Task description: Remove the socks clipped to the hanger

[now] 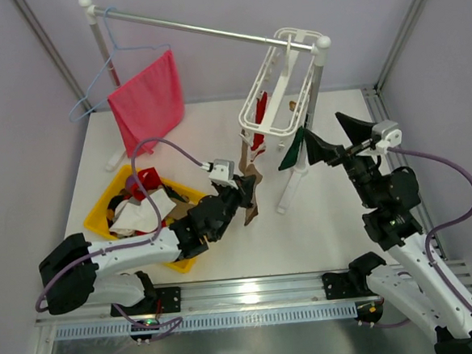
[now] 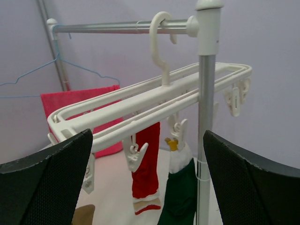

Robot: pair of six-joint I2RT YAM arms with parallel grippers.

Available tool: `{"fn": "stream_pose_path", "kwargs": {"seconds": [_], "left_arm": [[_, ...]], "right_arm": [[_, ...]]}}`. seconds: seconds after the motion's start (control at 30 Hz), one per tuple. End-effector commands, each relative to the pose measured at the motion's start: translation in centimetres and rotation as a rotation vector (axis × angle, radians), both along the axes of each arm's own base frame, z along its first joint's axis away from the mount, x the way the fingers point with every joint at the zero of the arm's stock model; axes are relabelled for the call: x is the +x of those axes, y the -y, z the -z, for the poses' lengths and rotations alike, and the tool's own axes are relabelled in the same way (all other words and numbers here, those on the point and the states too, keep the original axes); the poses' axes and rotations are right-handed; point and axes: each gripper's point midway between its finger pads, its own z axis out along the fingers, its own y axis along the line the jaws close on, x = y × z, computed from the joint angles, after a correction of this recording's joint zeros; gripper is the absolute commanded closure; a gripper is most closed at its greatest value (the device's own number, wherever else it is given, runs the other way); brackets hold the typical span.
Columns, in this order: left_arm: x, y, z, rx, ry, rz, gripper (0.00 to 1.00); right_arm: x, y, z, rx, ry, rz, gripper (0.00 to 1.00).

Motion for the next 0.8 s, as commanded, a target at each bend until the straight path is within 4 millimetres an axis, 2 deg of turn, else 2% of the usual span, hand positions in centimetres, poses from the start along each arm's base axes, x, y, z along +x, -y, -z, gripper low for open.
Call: {"fn": "stream_pose_path", "kwargs": {"seconds": [0.0, 0.07, 0.13, 0.33, 0.47, 0.6, 0.77], "left_arm": [[-1.1, 0.4, -1.0, -0.03, 0.016, -0.002, 1.0], [-2.1, 0.8, -1.2, -0.035, 0.023, 0.002, 1.0], [-2.8, 0.7, -1.1, -0.022, 0.037, 0.005, 1.0], [-5.9, 1.4, -1.9, 0.006, 0.108, 0.022, 1.0], [-6.4, 1.7, -2.4, 0.01, 0.125, 0.027, 1.0], [-6.1, 1.6, -2.4, 0.023, 0.134, 0.006, 1.0], [-5.5, 1.2, -2.2, 0.049, 0.135, -0.04, 1.0]], "right_arm": [[-0.6, -3.1, -0.5, -0.065, 0.008, -0.15, 0.0], [-0.8, -4.8, -0.2, -0.106, 0.013, -0.233, 0.0], [-0.7, -5.2, -0.2, -0.105, 0.015, -0.252, 0.0], [2.2, -4.1, 1.2, -0.089, -0.067, -0.136, 0.0], [2.8, -3.7, 1.4, -0.086, -0.08, -0.105, 0.0], [2.1, -2.4, 0.8, -0.077, -0.061, -0.053, 0.0], [-0.1, -1.2, -0.6, -0.059, -0.006, -0.038, 0.0]]}}
